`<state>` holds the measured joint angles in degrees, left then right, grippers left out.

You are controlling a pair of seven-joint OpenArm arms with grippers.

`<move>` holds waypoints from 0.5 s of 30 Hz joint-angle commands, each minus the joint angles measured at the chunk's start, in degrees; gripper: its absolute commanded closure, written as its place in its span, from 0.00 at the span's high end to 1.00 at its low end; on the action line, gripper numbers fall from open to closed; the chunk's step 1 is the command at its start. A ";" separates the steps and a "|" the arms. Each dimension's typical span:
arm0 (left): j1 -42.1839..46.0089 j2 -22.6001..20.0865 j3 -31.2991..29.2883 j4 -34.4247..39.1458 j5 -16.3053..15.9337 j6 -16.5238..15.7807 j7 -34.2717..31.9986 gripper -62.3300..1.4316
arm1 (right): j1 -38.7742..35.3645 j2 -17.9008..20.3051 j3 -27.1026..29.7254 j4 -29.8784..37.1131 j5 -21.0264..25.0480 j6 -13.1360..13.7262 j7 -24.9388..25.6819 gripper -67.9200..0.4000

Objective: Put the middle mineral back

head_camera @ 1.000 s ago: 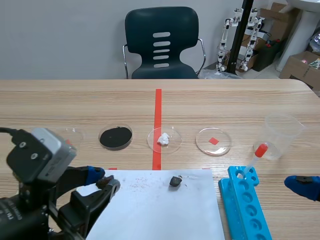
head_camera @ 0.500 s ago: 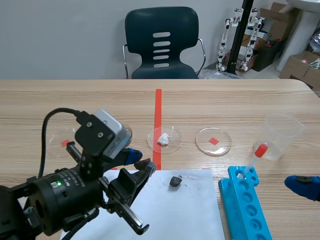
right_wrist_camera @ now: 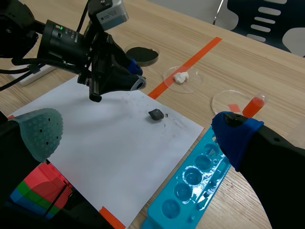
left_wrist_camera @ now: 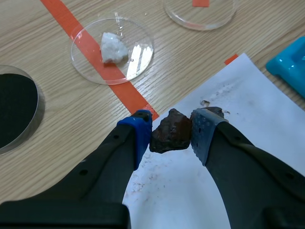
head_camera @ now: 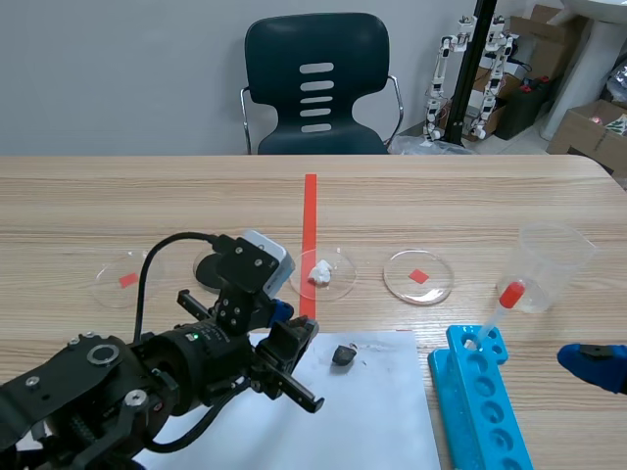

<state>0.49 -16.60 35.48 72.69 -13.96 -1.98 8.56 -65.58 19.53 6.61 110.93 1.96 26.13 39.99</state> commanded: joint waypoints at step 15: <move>-4.00 2.45 -0.39 -8.41 -0.37 0.81 1.68 0.21 | 0.04 0.00 0.07 0.48 0.85 0.04 0.87 1.00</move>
<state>-3.03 -14.46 35.48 63.02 -13.96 -1.13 10.57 -65.58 19.53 6.61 110.93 1.96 26.13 39.99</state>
